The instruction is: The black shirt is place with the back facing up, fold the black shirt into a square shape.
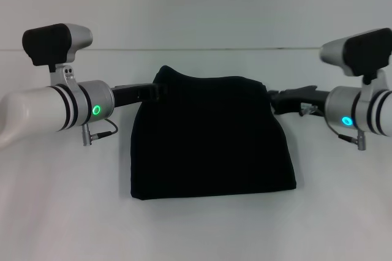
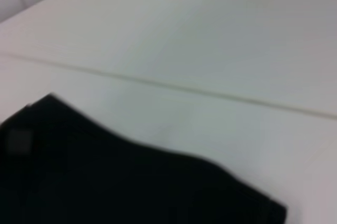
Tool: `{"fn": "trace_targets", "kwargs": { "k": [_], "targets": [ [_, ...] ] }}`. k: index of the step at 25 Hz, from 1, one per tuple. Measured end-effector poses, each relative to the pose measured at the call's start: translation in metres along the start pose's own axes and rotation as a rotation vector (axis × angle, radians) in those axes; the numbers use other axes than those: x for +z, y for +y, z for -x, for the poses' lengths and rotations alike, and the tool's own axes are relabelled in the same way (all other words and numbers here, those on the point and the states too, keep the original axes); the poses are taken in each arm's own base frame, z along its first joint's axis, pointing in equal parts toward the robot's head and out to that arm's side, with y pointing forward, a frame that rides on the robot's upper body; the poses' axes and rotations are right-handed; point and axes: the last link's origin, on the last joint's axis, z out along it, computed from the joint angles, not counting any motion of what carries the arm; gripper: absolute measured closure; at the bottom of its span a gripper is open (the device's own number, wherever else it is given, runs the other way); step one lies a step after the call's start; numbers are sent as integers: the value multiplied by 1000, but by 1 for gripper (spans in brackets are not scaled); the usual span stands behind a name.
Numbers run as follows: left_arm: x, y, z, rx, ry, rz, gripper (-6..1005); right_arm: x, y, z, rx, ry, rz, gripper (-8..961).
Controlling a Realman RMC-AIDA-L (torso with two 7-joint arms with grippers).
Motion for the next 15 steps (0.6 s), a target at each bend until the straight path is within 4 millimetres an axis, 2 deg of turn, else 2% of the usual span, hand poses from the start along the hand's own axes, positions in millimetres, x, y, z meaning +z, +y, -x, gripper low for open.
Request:
{"fn": "trace_targets", "kwargs": {
  "k": [6, 15],
  "targets": [
    [0, 0, -2, 5, 5, 0, 859, -10, -11, 4, 68, -133, -16, 915],
    [3, 5, -13, 27, 15, 10, 826, -12, -10, 3, 71, -141, -1, 892]
  ]
}}
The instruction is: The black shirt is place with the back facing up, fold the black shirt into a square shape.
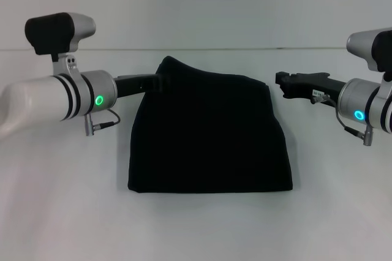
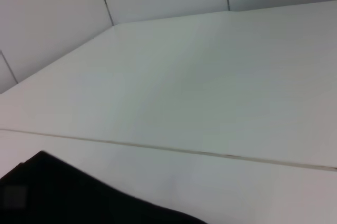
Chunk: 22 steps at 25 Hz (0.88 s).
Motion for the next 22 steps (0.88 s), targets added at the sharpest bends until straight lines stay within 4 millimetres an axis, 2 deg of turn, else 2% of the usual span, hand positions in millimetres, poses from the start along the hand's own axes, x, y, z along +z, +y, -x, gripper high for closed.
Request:
{"fn": "trace_targets", "kwargs": {
  "k": [12, 18, 20, 22],
  "targets": [
    [0, 2, -5, 58, -17, 6, 783, -1, 2, 3, 8, -16, 27, 863],
    [-9, -9, -13, 80, -4, -13, 761, -9, 2, 14, -21, -66, 71, 848],
    [-18, -17, -18, 82, 22, -21, 754, -13, 1, 18, -30, -85, 84, 775],
    [-30, -22, -22, 88, 45, -10, 662, -19, 0, 22, -39, -104, 103, 702]
  ]
}}
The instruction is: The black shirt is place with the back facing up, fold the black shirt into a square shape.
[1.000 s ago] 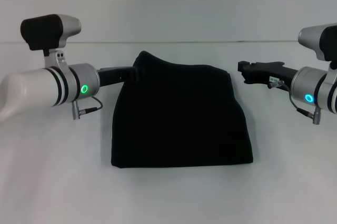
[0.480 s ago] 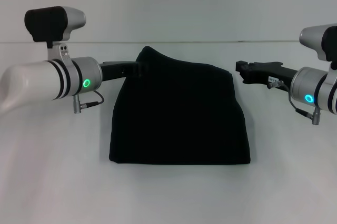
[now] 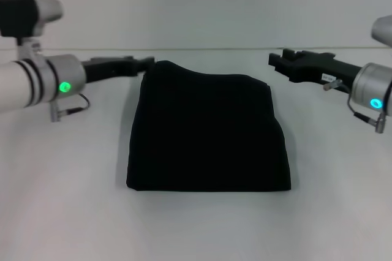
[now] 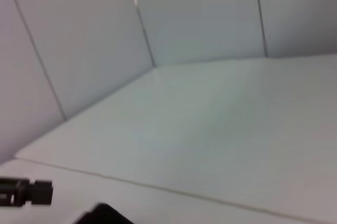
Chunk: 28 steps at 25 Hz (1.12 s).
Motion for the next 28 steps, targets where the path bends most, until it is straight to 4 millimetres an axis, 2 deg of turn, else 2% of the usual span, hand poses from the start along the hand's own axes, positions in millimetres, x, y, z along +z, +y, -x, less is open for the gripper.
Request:
{"fn": "trace_targets", "kwargs": {
  "k": [3, 6, 10, 13, 15, 17, 21, 28],
  "targets": [
    [-23, -6, -8, 10, 39, 41, 524, -12, -3, 7, -22, -28, 45, 606],
    [-47, 0, -7, 7, 41, 153, 295, -28, -6, 11, -62, -32, 112, 538],
    [-66, 22, 8, 69, 3, 376, 214, -49, -6, 11, -135, 21, 228, 447],
    [-62, 34, 23, 135, -52, 450, 154, -56, -5, 7, -196, 104, 289, 379],
    [-58, 38, 29, 168, -75, 465, 113, -56, -3, 6, -231, 144, 310, 258],
    [-54, 43, 34, 217, -93, 478, 73, -52, 2, 6, -262, 167, 327, 261],
    [-46, 52, 37, 310, -117, 497, 53, -41, 11, 8, -306, 218, 351, 265],
    [-41, 51, 37, 343, -141, 472, 48, -27, 18, 7, -333, 282, 342, 264]
  ]
}}
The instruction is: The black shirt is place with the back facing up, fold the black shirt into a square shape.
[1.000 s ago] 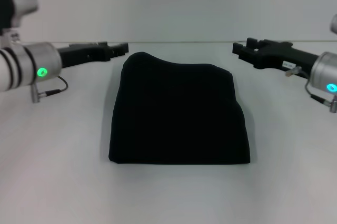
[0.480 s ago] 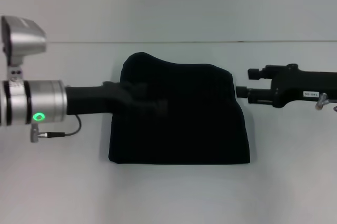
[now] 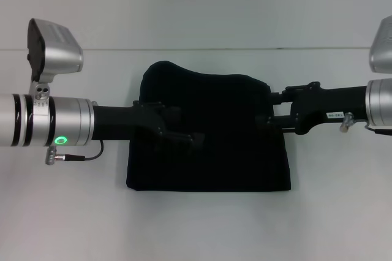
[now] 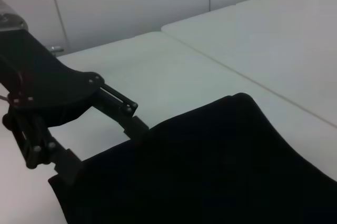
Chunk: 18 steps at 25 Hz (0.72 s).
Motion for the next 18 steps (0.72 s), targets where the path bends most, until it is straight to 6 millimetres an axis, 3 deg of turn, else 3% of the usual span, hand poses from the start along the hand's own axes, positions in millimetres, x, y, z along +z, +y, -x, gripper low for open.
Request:
{"fn": "trace_targets", "kwargs": {
  "k": [18],
  "targets": [
    [1, 0, -3, 6, 1, 4, 48, 0, -4, 6, -8, -6, -15, 265]
  ]
}}
